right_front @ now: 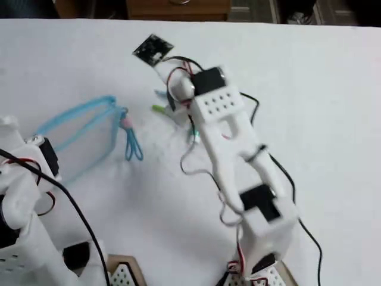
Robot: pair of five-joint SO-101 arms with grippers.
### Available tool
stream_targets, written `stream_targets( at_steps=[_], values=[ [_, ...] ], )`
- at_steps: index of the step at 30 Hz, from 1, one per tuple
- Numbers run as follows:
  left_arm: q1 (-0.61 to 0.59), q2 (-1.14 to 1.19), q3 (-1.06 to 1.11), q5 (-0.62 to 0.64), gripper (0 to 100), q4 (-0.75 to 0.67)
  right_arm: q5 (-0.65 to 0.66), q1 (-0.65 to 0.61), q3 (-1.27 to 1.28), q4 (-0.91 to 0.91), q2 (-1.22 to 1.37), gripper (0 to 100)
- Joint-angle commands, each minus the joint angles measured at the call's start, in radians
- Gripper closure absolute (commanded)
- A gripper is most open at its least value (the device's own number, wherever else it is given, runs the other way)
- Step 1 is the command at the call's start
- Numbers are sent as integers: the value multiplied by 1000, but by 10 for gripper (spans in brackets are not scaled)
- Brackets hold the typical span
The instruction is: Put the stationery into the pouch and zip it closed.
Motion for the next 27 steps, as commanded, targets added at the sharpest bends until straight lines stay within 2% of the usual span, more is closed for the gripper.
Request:
stream_targets(
  at_steps=[1, 9, 14, 19, 22, 27],
  values=[
    [-5, -12, -5, 6, 976, -5, 18, -8, -189, -5, 180, 748],
    [-5, -12, -5, 6, 976, -5, 18, -8, -763, -8, 679, 751],
    [-5, -7, -5, 6, 976, -5, 17, -7, -1003, -12, 915, 759],
    [-5, -7, -3, 6, 976, -12, 29, 15, -1097, -56, 1001, 911],
    [-5, -7, -3, 6, 976, -15, 120, 16, -1100, -59, 993, 980],
    [-7, -7, -3, 6, 976, -15, 127, 12, -1108, 71, 934, 981]
  ],
)
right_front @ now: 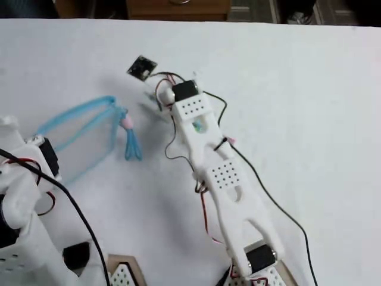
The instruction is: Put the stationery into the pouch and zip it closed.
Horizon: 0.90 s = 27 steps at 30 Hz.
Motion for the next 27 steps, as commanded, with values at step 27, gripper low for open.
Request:
stream_targets(
  at_steps=[27],
  values=[
    [-10, -13, -5, 6, 976, -11, -311, -76, -35, 265, -757, 982]
  ],
)
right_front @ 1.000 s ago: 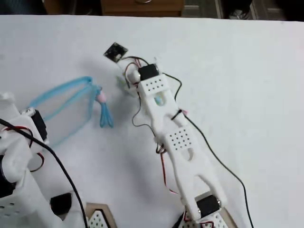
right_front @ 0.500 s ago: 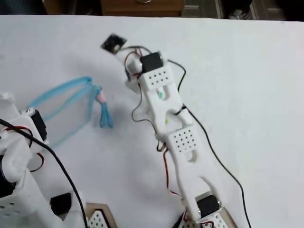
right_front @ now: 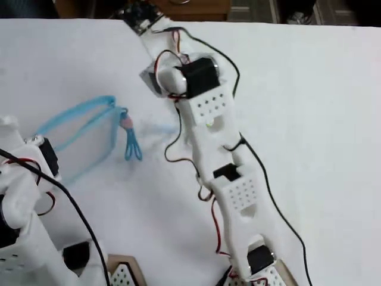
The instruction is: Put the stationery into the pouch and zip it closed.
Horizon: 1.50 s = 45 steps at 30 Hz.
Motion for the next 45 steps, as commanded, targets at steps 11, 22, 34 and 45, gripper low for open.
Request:
stream_targets(
  at_steps=[11, 22, 34, 45],
  values=[
    [-8, -13, -6, 5, 976, -11, 221, -5, 411, 24, -143, 819],
    [-8, -13, -6, 5, 976, -11, 133, 16, 717, -202, 18, 717],
    [-8, -13, -5, 6, 976, -9, -34, 30, 385, -360, 452, 731],
    [-8, -13, -5, 6, 976, -9, -32, 35, 60, -191, 549, 983]
  ],
)
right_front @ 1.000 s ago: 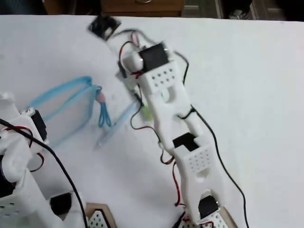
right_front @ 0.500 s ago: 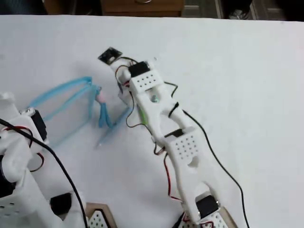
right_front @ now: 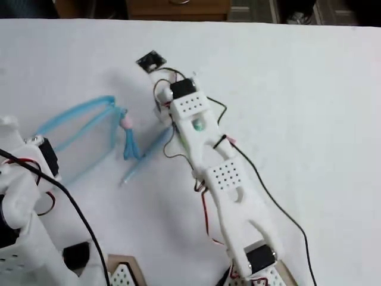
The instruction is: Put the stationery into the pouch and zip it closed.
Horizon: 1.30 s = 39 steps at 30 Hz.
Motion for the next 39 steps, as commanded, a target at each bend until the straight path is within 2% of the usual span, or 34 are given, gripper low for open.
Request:
stream_targets(
  at_steps=[1, 4, 7, 14, 18, 21, 30, 34, 39],
  values=[
    [-8, -13, -5, 6, 976, -9, -8, 4, -103, 61, -31, 982],
    [-8, -13, -5, 6, 976, -9, -9, 4, -169, 148, -84, 982],
    [-8, -13, -5, 6, 976, -9, -95, 2, -239, 223, -154, 982],
    [-8, -13, -5, 6, 976, -9, -224, -7, -253, 243, -392, 981],
    [-8, -13, -5, 6, 976, -9, -414, -27, -253, 245, -555, 981],
    [-8, -13, -5, 6, 976, -9, -506, -47, -253, 246, -694, 981],
    [-7, -13, -5, 6, 976, -9, -517, -114, -227, 249, -1096, 981],
    [-5, -13, -5, 6, 976, -9, -517, -117, -55, 251, -1277, 981],
    [-5, -13, -5, 6, 976, -9, -517, -117, 382, 249, -1587, 981]
  ],
)
